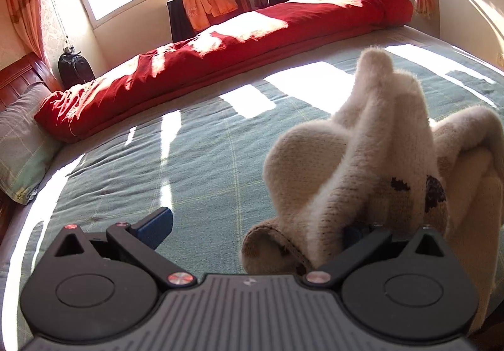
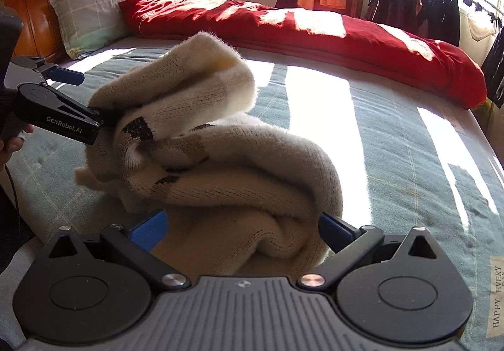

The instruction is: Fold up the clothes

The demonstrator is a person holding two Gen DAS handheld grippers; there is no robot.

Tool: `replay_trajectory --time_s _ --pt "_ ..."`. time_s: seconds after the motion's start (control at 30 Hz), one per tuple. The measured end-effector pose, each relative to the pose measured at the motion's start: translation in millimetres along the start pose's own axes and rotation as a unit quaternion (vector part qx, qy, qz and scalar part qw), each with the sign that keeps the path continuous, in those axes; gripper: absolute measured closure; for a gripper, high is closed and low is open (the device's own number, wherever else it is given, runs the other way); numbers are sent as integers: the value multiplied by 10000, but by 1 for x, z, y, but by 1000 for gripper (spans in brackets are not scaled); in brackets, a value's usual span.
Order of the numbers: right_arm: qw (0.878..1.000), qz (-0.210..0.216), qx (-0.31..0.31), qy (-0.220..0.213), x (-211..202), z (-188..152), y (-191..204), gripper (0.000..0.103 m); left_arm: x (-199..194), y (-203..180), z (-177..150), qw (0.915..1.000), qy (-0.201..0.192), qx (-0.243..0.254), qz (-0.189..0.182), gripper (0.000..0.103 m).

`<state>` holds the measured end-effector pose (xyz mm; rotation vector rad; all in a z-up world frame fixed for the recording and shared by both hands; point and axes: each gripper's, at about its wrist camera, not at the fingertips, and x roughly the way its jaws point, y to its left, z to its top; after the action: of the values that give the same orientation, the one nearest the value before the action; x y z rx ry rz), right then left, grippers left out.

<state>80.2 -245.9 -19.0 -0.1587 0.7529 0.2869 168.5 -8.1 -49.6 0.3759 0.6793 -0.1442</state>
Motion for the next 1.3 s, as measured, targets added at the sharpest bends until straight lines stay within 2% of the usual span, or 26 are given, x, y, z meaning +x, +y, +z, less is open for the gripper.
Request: replay_trajectory --time_s 0.2,0.3,0.53,0.63,0.7,0.8,0.93,1.0,1.13,1.23,1.3 --pt "9998 -120 -163 14 15 18 -26 0 28 8 6 9998 136 94 118 0" --pt "9998 -20 -135 170 31 26 -37 0 36 11 11 9998 131 96 139 0" --pt "9980 431 -148 435 56 42 -46 5 57 30 10 9989 287 -58 364 0" --pt "9955 809 -210 444 57 45 -39 8 69 39 8 9980 455 -184 388 0" --pt "9931 1053 -232 467 57 45 -34 11 75 43 5 9976 514 -274 367 0" --pt "9913 1202 -257 481 55 44 -27 11 85 49 -3 9963 659 -430 335 0" --pt "9888 1409 -329 372 48 44 -21 12 100 64 -22 9910 932 -957 94 0" --pt "9888 1422 -337 300 45 46 -20 17 103 71 -31 9872 992 -1245 -53 0" --pt "9909 1272 -373 220 45 55 -25 20 100 74 -43 9837 968 -1507 -163 0" --pt "9932 1057 -428 220 47 63 -27 21 98 75 -40 9839 937 -1510 -164 0" --pt "9930 1002 -563 261 49 64 -24 26 97 75 -36 9845 915 -1486 -153 0"
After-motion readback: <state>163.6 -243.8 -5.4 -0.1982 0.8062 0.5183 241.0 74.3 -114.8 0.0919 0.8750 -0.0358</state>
